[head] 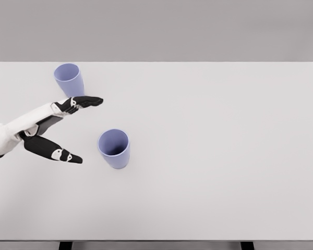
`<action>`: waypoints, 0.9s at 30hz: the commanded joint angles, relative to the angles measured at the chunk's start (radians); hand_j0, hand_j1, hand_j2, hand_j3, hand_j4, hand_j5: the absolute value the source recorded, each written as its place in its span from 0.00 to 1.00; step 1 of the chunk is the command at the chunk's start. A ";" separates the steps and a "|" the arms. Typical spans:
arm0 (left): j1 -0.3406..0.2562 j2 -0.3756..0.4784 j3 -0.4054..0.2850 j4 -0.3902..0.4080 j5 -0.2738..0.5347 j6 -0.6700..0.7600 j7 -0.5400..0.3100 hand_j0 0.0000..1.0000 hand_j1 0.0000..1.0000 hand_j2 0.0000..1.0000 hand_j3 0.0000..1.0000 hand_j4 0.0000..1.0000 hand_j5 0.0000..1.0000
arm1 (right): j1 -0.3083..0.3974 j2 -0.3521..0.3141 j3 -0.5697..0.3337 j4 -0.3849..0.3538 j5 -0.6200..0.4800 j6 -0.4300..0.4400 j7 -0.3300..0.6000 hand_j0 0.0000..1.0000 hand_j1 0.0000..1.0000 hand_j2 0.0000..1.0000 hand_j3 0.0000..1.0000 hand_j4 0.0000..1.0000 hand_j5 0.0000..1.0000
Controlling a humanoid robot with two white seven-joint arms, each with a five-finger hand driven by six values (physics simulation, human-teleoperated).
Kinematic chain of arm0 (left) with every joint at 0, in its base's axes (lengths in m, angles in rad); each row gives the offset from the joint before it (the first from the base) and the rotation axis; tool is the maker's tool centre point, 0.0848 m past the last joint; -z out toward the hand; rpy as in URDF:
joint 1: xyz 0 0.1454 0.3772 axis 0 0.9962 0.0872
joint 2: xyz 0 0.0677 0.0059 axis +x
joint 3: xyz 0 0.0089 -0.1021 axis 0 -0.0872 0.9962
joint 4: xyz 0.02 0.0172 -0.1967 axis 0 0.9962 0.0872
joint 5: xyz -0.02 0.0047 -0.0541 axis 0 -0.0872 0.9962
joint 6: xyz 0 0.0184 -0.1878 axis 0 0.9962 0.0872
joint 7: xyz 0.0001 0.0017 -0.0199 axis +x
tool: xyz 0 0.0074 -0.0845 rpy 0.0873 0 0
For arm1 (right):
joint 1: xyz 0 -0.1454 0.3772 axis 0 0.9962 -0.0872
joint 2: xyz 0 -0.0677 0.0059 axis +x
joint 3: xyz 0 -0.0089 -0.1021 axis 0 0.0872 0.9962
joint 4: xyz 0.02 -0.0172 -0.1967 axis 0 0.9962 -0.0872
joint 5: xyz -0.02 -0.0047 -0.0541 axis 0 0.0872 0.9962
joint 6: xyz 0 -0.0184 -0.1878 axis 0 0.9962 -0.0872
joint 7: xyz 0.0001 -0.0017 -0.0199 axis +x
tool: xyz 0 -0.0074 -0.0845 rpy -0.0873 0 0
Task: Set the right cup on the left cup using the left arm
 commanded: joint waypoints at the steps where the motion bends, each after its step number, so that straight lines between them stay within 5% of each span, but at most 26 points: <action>1: 0.000 -0.034 -0.004 0.001 0.012 0.096 0.000 1.00 1.00 1.00 1.00 1.00 1.00 | 0.000 0.000 0.000 0.000 0.000 0.000 0.000 1.00 1.00 1.00 1.00 1.00 1.00; 10: 0.002 -0.083 -0.040 0.010 -0.003 0.198 0.000 1.00 1.00 1.00 1.00 1.00 1.00 | 0.000 0.000 0.000 0.000 0.000 0.000 0.000 1.00 1.00 1.00 1.00 1.00 1.00; 15: 0.000 -0.167 -0.031 0.036 -0.178 0.201 0.000 1.00 1.00 1.00 1.00 1.00 1.00 | 0.000 0.000 0.000 0.000 0.000 0.000 0.000 1.00 1.00 1.00 1.00 1.00 1.00; 27: -0.002 -0.187 -0.037 0.099 -0.232 0.204 0.000 1.00 1.00 1.00 1.00 1.00 1.00 | 0.000 0.000 0.000 0.000 0.000 0.000 0.000 1.00 1.00 1.00 1.00 1.00 1.00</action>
